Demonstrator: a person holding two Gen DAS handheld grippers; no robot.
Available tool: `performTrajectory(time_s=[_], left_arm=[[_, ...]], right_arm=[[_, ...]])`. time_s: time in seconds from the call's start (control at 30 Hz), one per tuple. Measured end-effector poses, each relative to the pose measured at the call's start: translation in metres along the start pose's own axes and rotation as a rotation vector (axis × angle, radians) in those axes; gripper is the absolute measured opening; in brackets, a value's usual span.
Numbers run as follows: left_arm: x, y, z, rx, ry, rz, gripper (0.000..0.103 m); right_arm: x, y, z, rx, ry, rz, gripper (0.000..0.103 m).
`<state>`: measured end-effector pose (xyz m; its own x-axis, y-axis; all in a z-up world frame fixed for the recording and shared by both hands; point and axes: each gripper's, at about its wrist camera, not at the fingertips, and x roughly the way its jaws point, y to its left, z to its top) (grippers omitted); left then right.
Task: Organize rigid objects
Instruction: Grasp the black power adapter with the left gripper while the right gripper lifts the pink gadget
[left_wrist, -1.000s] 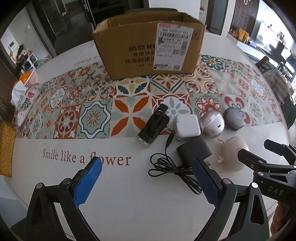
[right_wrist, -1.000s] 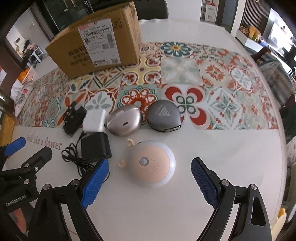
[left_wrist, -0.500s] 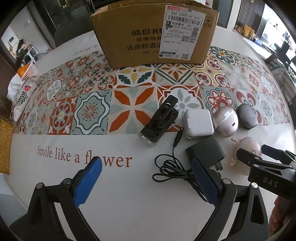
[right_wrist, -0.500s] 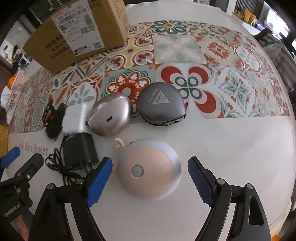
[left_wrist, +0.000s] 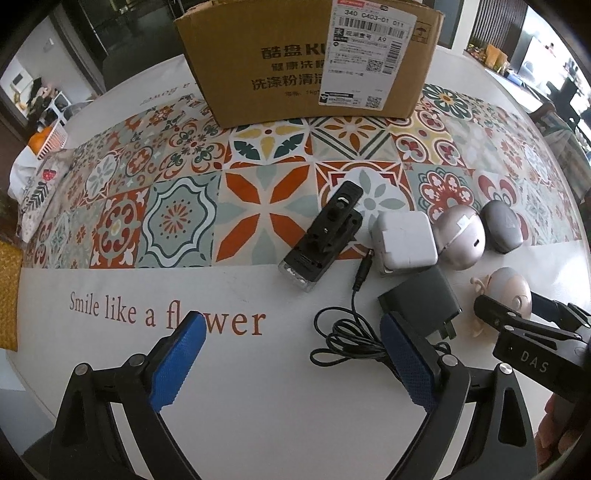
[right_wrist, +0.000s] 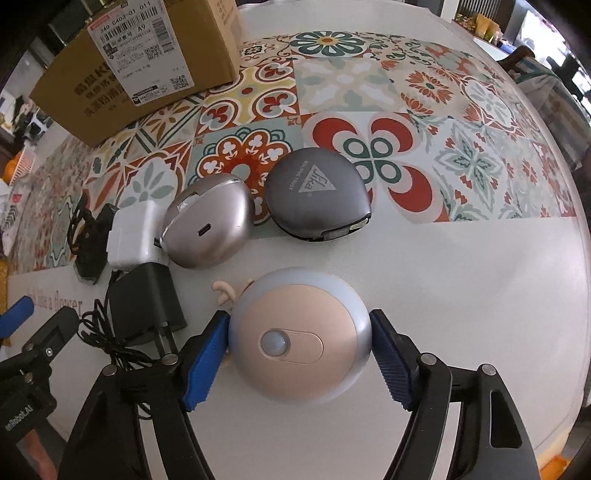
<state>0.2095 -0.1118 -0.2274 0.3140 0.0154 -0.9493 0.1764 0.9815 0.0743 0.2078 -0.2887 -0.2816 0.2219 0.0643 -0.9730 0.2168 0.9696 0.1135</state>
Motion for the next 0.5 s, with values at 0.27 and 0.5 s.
performTrajectory(time_s=[0.27,0.5], left_arm=[[-0.013,-0.016,-0.004,0.037,-0.006,-0.054,0.095],[-0.011,-0.048,-0.005,0.075,0.036,-0.148,0.079]], right_arm=[[-0.019,-0.019,-0.012,0.024,-0.023,0.016,0.074],[-0.046,-0.044,-0.022,0.047,-0.066,-0.011,0.074]])
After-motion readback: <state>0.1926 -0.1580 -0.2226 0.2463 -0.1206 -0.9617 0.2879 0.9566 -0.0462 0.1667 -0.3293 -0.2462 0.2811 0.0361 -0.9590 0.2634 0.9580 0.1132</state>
